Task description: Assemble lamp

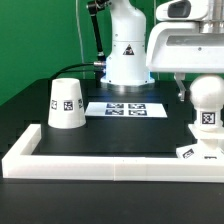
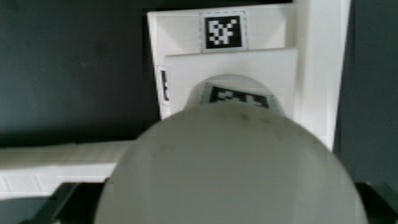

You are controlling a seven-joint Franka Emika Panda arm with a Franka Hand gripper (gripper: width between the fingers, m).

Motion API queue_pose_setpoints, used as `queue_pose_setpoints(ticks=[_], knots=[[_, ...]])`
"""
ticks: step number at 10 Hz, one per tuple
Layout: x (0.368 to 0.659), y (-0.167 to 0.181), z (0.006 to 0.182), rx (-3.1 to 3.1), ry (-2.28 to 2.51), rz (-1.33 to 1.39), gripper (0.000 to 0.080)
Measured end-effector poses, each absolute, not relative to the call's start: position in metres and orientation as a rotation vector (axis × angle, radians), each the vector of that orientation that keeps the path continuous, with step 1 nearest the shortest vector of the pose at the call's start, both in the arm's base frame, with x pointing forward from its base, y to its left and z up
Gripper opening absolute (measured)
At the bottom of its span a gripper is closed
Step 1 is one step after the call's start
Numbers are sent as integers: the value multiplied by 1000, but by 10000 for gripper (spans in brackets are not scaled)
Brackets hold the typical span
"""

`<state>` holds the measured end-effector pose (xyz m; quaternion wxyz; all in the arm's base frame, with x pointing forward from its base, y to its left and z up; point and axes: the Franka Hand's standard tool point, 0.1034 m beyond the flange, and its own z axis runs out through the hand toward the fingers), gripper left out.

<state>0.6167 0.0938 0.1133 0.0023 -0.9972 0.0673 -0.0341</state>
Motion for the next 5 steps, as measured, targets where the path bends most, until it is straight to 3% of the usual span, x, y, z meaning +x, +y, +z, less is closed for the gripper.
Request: queue_pose_setpoints(ticks=[5], knots=[[608,94,111,-2965,947,-16,578]])
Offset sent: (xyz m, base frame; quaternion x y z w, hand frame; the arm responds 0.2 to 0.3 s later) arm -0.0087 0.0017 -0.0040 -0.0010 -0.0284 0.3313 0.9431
